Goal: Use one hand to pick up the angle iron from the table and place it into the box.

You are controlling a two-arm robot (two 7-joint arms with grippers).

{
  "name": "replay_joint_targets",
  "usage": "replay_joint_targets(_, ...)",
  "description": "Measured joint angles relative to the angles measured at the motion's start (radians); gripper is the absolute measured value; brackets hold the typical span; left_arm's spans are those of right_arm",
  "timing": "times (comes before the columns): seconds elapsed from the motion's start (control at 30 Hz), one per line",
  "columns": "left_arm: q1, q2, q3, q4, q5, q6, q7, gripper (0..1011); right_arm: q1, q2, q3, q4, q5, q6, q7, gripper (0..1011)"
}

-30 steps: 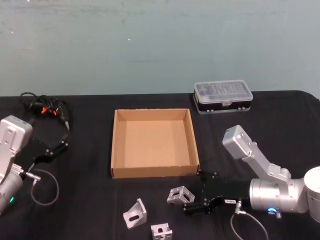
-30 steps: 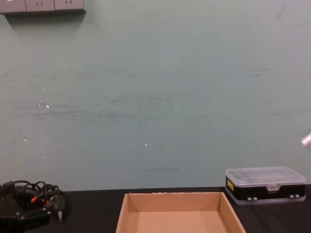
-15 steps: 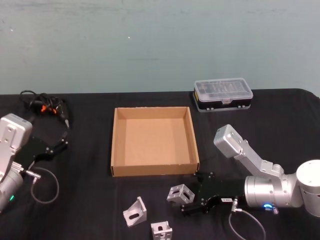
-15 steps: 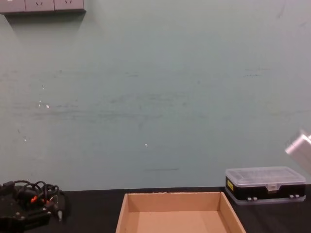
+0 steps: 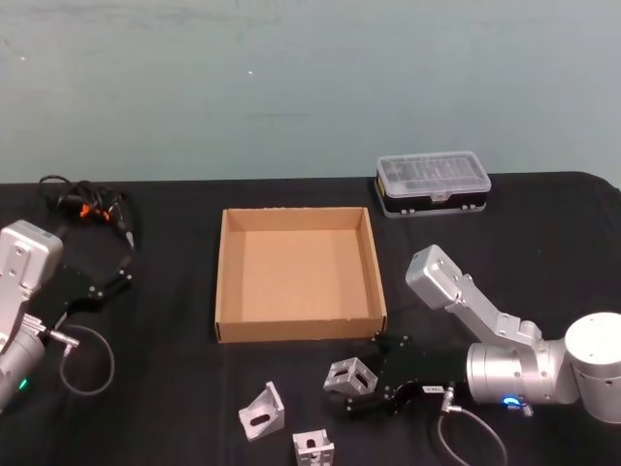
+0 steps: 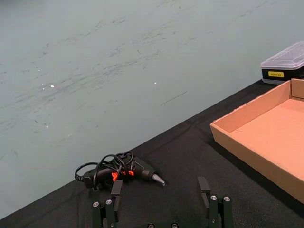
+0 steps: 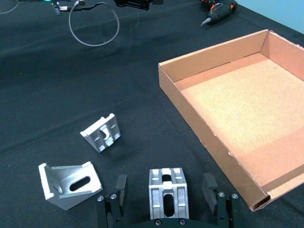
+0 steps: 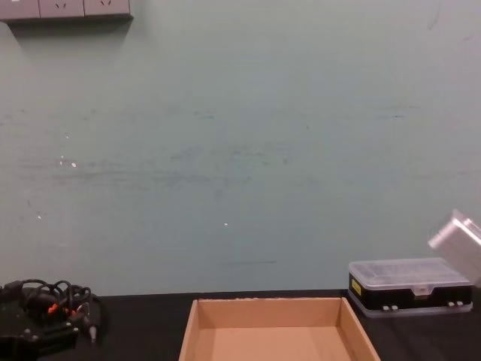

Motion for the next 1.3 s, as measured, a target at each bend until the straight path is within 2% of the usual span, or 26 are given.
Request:
replay_joint_targets(0.53, 0.000, 0.000, 0.000, 0.000, 0.000, 0.000, 0.000, 1000, -0.002, -0.006, 0.001, 0.005, -0.004, -0.009, -0.009, 985)
replay_joint_targets(0.67, 0.000, 0.000, 0.000, 0.000, 0.000, 0.000, 0.000, 1000, -0.002, -0.006, 0.000, 0.004, -0.004, -0.009, -0.008, 909)
replay_joint_targets(0.97, 0.000, 0.000, 0.000, 0.000, 0.000, 0.000, 0.000, 1000, -0.001, -0.005, 0.000, 0.003, -0.003, -0.008, -0.007, 609)
replay_joint_targets(1.03, 0.000, 0.000, 0.000, 0.000, 0.000, 0.000, 0.000, 1000, -0.001, -0.005, 0.000, 0.003, -0.003, -0.007, -0.007, 574)
replay_joint_targets(1.1, 0.000, 0.000, 0.000, 0.000, 0.000, 0.000, 0.000, 1000, -0.001, -0.005, 0.000, 0.003, -0.003, -0.007, -0.007, 489)
replay_joint_targets(1.2, 0.000, 0.000, 0.000, 0.000, 0.000, 0.000, 0.000, 1000, -0.001, -0.004, 0.000, 0.003, -0.003, -0.007, -0.007, 447)
replay_joint_targets(1.3, 0.000, 0.000, 0.000, 0.000, 0.000, 0.000, 0.000, 1000, -0.001, -0.004, 0.000, 0.003, -0.003, -0.007, -0.007, 447)
